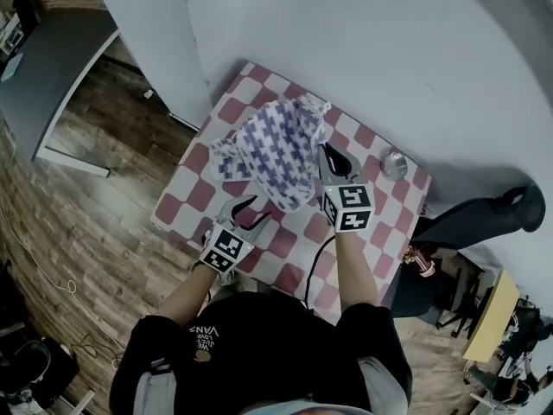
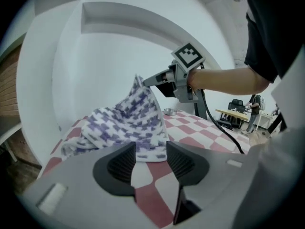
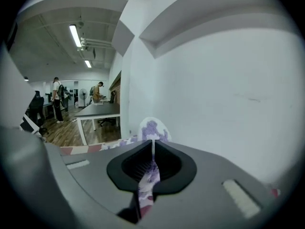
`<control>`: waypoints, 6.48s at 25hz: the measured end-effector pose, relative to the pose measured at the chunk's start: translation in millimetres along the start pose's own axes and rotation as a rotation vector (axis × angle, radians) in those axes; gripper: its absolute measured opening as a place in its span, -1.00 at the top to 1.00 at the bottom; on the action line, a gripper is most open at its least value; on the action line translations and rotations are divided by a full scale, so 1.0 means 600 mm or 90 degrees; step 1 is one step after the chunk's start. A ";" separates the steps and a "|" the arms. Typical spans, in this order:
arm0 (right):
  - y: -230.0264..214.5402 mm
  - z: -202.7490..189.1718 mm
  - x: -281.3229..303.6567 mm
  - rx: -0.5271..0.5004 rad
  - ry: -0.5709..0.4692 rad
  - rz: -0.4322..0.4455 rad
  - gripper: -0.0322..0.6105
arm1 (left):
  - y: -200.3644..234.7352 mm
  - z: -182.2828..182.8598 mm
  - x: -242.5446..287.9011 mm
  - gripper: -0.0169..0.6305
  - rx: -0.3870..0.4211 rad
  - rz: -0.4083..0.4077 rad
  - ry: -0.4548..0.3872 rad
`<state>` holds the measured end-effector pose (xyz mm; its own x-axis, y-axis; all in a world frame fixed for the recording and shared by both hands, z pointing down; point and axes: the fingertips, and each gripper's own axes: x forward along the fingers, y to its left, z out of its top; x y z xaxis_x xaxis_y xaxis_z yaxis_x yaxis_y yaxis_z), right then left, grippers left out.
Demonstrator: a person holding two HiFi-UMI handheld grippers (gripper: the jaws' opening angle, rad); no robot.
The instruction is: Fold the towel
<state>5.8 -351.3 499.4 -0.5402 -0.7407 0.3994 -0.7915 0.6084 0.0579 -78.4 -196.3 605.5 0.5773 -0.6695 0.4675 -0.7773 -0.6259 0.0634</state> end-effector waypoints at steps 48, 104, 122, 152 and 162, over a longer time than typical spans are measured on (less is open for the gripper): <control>0.094 -0.430 -0.303 0.105 0.301 -0.134 0.37 | 0.282 -0.110 0.004 0.19 -0.022 0.178 0.182; -0.219 -0.165 -0.642 0.162 0.060 -0.376 0.77 | 0.421 0.293 -0.078 0.90 0.166 0.246 -0.022; -0.420 -0.024 -0.538 0.096 -0.007 -0.394 0.77 | 0.457 0.427 -0.115 0.90 0.243 0.332 -0.120; 0.011 -0.526 -0.746 0.393 0.238 -0.430 0.77 | 0.245 -0.135 -0.301 0.89 0.243 0.184 0.109; -0.060 -0.483 -0.712 0.359 0.235 -0.429 0.77 | 0.289 -0.018 -0.247 0.89 0.235 0.228 0.044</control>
<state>348.2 25.7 591.7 0.1277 -0.6898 0.7127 -0.9769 -0.2115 -0.0296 -301.7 -201.5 556.8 0.2630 -0.8477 0.4608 -0.7758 -0.4697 -0.4212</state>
